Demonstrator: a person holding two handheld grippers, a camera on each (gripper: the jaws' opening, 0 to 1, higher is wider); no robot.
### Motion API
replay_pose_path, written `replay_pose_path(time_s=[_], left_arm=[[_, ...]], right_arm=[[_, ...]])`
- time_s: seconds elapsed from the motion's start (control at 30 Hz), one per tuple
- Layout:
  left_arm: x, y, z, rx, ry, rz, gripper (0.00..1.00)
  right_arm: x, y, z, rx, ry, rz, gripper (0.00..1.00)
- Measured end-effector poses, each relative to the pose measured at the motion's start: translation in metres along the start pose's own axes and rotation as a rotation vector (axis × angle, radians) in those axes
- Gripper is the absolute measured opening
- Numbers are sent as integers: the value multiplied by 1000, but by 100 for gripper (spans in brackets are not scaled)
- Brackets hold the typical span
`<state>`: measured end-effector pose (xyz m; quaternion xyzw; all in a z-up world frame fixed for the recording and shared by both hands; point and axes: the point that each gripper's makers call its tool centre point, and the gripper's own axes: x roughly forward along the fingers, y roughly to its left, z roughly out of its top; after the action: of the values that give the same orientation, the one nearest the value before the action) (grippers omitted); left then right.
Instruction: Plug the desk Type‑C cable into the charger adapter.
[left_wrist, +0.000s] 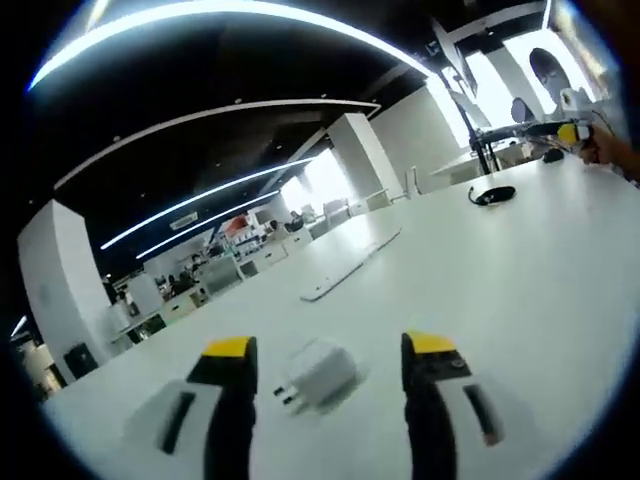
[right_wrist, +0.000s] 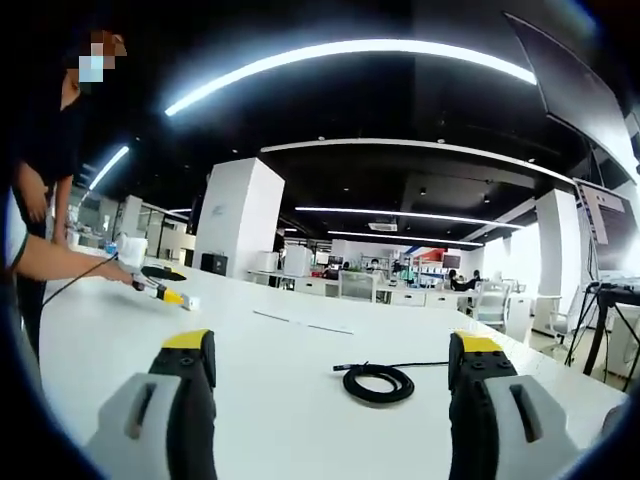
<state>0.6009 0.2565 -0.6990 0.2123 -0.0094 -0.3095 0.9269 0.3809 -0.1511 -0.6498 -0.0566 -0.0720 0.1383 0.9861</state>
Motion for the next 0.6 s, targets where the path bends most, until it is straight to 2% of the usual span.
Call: replay_pose_path(time_s=[0.07,0.13,0.27,0.43,0.6], left_arm=[[3,1,-6,23,29,-5,53],[4,6,-6,-6,21,3,53],[5,15,-6,-11,27,10,51],[10,8,-19,11,80,-43,47],[16,4,-23,16,79,-57,43]], right_arm=[[0,-1,0,1,1,-2,99],[0,-3,-1,3,2,-6,99],[0,-2,-3,4,7,-6,99],[1,-2,-5,7,10,-6,99],[2,1,-6,10,10,-2,99]])
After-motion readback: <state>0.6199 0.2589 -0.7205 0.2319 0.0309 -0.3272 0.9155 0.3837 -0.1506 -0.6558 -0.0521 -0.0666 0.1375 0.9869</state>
